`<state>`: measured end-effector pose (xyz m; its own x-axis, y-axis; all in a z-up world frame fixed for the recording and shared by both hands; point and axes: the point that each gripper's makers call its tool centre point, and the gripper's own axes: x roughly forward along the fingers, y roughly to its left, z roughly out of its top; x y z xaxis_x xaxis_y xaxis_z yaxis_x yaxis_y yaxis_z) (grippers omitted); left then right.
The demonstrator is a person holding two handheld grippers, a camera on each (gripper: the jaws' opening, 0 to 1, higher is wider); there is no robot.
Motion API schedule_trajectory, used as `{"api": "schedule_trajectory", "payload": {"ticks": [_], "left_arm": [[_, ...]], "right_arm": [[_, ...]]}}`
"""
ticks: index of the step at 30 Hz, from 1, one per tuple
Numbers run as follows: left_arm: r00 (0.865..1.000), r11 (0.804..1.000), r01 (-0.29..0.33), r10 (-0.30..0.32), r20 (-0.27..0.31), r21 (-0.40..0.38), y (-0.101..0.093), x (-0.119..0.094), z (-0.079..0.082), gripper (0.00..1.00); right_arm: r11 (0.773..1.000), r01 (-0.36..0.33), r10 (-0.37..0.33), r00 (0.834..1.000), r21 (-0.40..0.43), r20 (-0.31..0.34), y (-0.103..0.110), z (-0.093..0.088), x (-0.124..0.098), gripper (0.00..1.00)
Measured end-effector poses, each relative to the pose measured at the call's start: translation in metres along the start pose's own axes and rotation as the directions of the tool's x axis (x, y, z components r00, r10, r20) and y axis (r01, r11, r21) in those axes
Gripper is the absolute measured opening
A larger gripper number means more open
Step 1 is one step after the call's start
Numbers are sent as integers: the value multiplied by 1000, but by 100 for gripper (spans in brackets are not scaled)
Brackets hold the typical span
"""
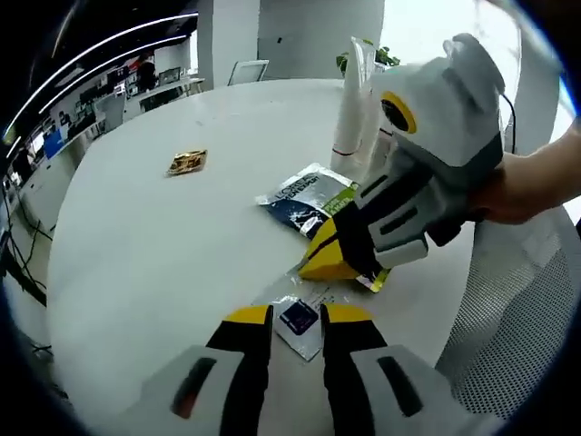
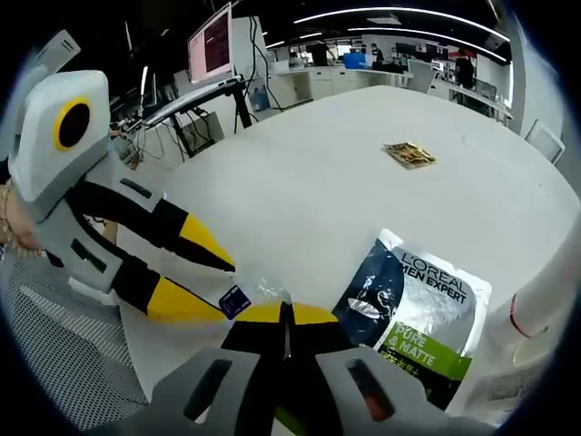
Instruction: Arrange the skincare products in the storage area until every visible bottle or jar stands upright without overlapping.
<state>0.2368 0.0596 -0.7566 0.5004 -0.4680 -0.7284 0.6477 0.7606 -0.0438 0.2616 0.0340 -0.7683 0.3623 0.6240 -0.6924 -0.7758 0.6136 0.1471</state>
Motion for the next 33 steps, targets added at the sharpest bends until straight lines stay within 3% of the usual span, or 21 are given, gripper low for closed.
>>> {"api": "schedule_trajectory", "payload": {"ticks": [3,9,14,20,29,33], "left_arm": [[999,999,-25,25,-20,29,3,6,-7,22],[999,995,-45,45,8,84,2,5,-3,23],[999,995,-50,51,-2,87,-1,4,-1,22],[999,996,-46,46,-3,82,0,5,-1,22],[999,995,-51,51,-4,82,-3,3,1,22],[999,996,-47,47,0,76,-3,2,2,22]], "right_arm": [[1000,-8,8,1000,-11,-6,1,0,0,2],[999,-8,8,1000,-39,-10,-1,0,-1,2],[997,-7,7,1000,-77,0,0,2,-4,4],[988,48,-40,998,-147,53,-9,5,-14,10],[990,67,-56,994,-124,91,-13,9,-27,22],[994,45,-35,994,-95,105,-7,10,-34,24]]}}
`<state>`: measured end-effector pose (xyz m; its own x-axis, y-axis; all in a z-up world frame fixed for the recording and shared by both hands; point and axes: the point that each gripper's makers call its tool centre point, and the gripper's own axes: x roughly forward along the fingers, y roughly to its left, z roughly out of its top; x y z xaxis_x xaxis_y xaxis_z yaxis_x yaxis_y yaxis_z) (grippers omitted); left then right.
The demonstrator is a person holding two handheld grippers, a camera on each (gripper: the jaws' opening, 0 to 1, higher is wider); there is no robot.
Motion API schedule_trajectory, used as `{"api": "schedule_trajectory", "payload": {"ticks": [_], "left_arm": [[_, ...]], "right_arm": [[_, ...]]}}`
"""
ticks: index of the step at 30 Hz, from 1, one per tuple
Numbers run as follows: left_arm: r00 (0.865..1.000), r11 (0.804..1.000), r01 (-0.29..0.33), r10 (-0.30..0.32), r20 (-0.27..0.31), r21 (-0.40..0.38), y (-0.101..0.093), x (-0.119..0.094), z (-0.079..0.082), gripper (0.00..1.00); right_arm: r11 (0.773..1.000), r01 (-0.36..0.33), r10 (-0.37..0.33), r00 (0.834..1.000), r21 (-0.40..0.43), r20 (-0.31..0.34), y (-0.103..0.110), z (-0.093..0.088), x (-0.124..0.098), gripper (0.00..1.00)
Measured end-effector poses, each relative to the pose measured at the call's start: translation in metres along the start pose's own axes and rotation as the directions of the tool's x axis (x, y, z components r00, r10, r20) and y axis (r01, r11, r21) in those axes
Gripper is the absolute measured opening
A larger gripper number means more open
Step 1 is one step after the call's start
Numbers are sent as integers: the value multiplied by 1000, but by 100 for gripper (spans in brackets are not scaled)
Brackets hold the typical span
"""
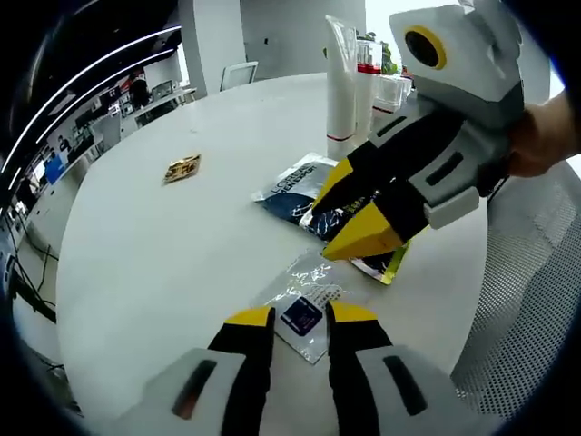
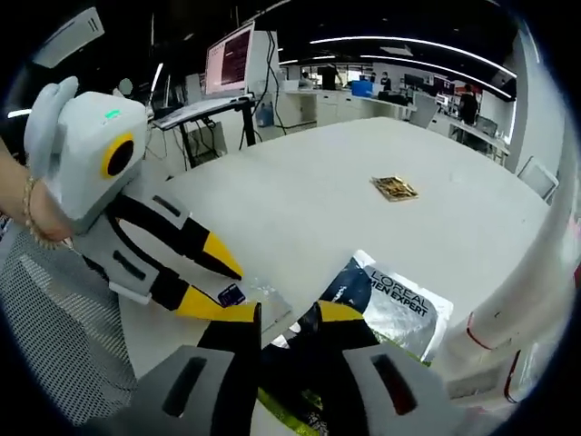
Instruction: Arrange the skincare products in the storage area until every visible bottle or jar stands upright without overlapping.
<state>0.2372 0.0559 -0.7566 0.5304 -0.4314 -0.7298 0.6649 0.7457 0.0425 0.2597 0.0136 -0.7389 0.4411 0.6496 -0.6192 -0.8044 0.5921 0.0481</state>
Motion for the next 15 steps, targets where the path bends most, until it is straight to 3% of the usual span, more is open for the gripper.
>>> {"api": "schedule_trajectory", "payload": {"ticks": [11,15], "left_arm": [[1000,1000,-8,8,14,-7,6,1,3,24],[1000,1000,-9,9,20,-19,8,0,4,29]], "right_arm": [[1000,17,-17,1000,8,7,-1,-4,-13,29],[1000,27,-27,999,3,26,-1,-3,-21,31]]}}
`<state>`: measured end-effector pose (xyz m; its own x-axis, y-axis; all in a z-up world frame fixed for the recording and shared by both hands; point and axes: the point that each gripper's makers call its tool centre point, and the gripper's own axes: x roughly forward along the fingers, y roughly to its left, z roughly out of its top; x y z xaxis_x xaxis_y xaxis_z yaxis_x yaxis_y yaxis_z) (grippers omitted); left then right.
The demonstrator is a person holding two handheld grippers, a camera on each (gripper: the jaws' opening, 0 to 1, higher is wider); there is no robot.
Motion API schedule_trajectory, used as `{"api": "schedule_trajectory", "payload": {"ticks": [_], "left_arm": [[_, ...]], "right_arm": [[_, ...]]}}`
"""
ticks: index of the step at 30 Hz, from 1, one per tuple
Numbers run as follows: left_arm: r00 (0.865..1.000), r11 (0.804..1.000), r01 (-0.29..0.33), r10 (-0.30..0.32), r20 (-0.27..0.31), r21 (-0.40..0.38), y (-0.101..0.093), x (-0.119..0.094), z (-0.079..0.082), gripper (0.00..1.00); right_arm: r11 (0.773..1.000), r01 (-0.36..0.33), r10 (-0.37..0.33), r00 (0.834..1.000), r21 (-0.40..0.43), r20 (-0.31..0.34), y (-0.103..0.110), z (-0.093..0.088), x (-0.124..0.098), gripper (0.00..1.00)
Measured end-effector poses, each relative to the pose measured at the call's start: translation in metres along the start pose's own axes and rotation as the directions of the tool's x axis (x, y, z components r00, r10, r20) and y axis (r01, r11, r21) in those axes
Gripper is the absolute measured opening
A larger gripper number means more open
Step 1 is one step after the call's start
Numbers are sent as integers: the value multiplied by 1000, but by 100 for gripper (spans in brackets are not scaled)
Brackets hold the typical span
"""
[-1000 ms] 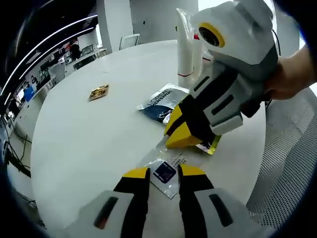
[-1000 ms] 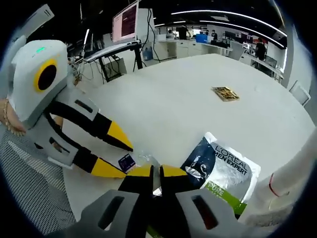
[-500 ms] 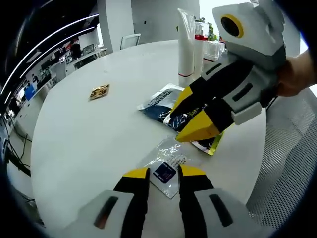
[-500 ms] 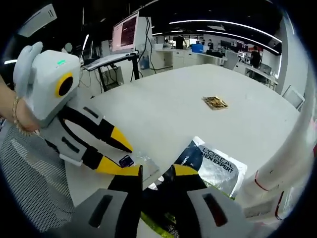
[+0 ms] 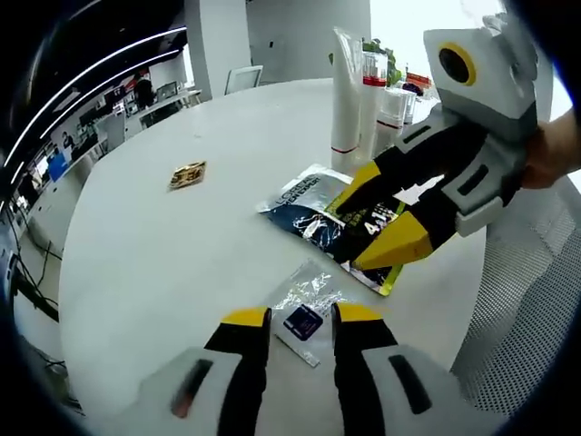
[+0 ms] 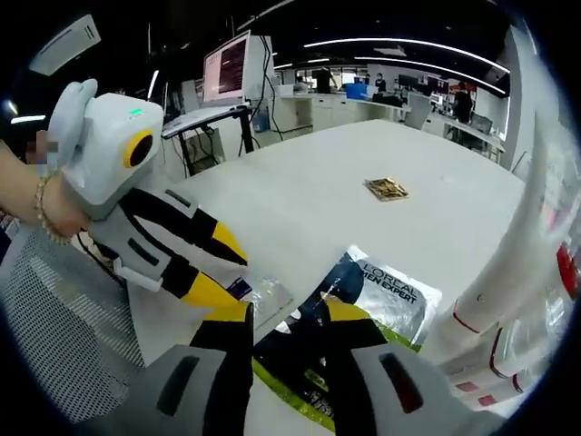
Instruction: Arrange the skincare products in the storage area until every visible bottle or jar stands upright without overlapping.
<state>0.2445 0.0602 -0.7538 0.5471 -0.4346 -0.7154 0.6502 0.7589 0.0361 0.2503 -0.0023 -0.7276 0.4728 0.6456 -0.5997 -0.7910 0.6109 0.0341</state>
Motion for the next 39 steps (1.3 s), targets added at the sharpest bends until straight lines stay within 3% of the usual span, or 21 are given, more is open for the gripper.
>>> {"api": "schedule_trajectory", "payload": {"ticks": [3,11,18,29,39], "left_arm": [[1000,1000,-4,4,-5,-14,0,-3,0,39],[999,999,-29,29,14,-15,3,-18,6,47],[998,997,-57,58,20,-45,4,-30,2,54],[997,995,-55,59,41,-78,-1,-50,1,66],[998,991,-59,63,22,-123,0,-65,-7,71]], "right_arm": [[1000,-12,12,1000,0,25,3,3,-4,36],[1000,-22,22,999,-8,45,10,6,-19,48],[1000,10,-10,998,-2,69,7,7,-38,54],[1000,18,-19,997,23,81,5,-4,-68,70],[991,84,-95,991,108,96,-13,-15,-101,83]]}}
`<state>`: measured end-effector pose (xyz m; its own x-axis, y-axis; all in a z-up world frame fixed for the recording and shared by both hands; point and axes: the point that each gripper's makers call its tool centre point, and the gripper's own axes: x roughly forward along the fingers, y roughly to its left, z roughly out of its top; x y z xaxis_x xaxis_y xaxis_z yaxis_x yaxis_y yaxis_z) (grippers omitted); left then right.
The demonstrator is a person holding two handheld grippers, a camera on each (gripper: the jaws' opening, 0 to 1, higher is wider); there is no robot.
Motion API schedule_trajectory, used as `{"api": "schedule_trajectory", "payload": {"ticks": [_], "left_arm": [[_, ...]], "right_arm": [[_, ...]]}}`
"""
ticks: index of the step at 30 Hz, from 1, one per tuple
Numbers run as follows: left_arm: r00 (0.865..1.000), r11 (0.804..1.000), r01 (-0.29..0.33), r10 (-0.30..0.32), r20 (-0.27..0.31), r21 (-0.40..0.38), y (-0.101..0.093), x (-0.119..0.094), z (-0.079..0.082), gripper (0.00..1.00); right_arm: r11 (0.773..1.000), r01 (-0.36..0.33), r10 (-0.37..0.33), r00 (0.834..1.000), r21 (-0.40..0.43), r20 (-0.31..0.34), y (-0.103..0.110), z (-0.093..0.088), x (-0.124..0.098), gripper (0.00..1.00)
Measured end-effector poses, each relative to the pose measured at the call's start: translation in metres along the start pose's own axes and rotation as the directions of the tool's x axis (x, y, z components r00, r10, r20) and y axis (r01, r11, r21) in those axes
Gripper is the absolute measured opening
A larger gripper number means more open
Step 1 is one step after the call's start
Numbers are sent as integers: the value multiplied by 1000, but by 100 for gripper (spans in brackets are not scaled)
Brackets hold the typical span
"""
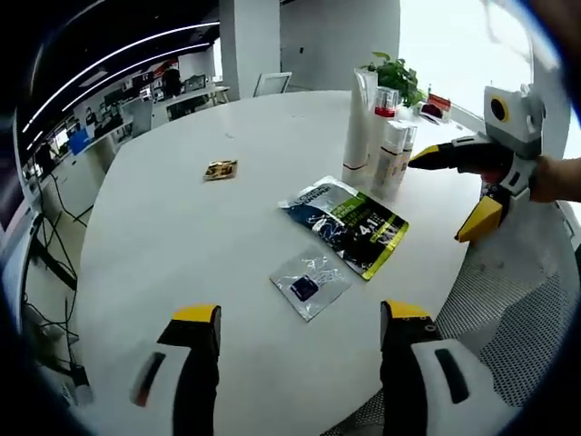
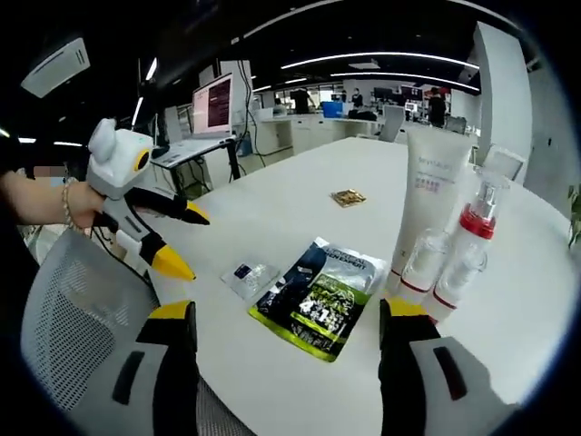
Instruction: Arrange the skincare products in the storage area until every visible bottle or jar stands upright without overlapping.
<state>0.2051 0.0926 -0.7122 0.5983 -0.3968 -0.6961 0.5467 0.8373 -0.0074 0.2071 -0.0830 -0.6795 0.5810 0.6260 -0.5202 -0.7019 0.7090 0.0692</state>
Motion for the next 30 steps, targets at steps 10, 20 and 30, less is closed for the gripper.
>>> {"api": "schedule_trajectory", "payload": {"ticks": [10,20,30], "left_arm": [[999,997,-15,18,36,-79,7,-19,5,75],[1000,995,2,1,26,-95,4,-34,0,79],[1000,995,-8,8,7,-96,1,-42,-9,79]], "right_arm": [[994,71,-74,997,77,34,-24,-3,-35,89],[987,103,-109,993,123,38,-41,-8,-55,100],[985,113,-120,991,126,51,-44,-8,-56,100]]}}
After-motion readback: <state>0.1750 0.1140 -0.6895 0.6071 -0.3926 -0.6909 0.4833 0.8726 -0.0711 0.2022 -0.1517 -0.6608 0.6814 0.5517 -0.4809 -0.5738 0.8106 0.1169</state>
